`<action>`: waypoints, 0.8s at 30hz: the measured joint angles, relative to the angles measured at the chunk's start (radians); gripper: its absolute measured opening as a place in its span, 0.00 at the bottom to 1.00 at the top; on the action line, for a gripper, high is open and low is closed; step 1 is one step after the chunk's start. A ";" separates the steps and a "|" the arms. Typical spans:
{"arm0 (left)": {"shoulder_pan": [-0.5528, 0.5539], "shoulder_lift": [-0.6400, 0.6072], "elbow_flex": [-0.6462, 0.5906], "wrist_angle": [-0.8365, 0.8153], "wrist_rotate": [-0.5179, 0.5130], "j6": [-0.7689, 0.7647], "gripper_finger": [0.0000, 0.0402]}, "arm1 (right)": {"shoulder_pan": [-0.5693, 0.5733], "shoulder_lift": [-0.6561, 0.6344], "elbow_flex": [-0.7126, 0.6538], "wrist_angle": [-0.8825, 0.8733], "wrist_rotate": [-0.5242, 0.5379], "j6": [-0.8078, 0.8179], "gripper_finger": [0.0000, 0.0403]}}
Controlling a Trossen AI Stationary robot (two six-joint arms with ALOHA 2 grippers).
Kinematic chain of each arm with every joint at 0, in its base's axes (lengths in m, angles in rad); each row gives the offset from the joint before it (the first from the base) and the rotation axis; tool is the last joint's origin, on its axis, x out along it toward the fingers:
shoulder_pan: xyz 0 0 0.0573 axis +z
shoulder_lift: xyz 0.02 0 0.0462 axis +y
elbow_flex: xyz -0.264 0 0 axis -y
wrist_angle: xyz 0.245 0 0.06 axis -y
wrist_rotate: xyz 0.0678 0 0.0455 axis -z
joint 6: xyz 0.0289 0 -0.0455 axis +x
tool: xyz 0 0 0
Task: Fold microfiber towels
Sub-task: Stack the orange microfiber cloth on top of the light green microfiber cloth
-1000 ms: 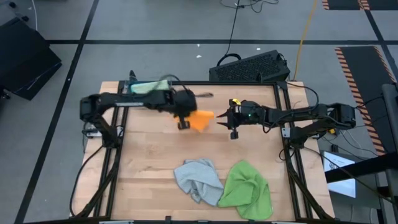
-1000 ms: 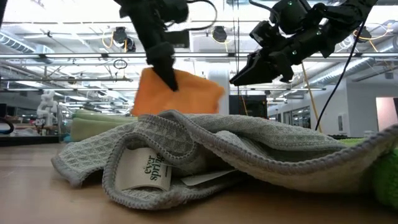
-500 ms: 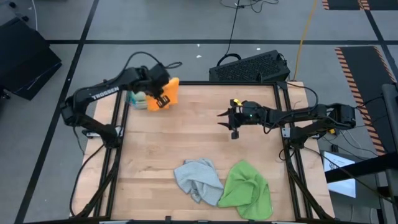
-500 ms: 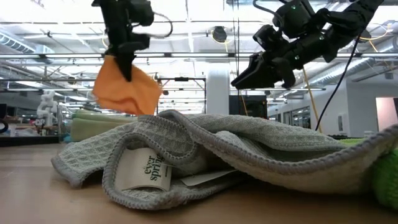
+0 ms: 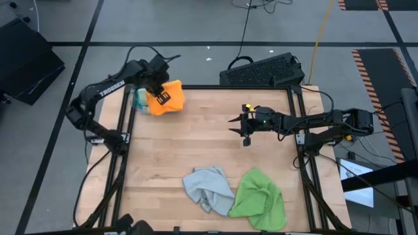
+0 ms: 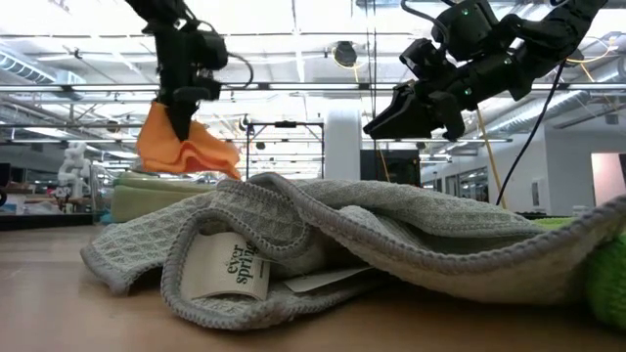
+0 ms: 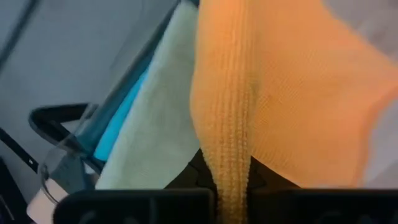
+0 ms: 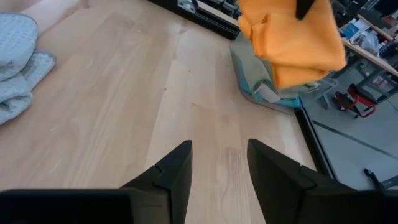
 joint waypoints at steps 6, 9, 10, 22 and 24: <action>0.050 0.064 0.000 0.010 -0.011 0.072 0.03 | 0.000 0.000 0.000 -0.001 -0.001 -0.008 0.36; 0.056 0.074 0.000 0.016 -0.048 0.116 0.04 | 0.000 0.000 0.000 -0.001 -0.001 -0.012 0.36; 0.061 0.074 0.000 0.018 -0.051 0.133 0.04 | 0.000 0.000 0.000 -0.001 -0.001 -0.015 0.36; 0.090 0.085 0.000 0.070 -0.102 0.312 0.02 | 0.000 0.000 0.000 0.000 -0.001 -0.024 0.36; 0.095 0.095 0.000 0.096 -0.093 0.328 0.01 | 0.000 0.000 0.000 0.000 -0.001 -0.023 0.36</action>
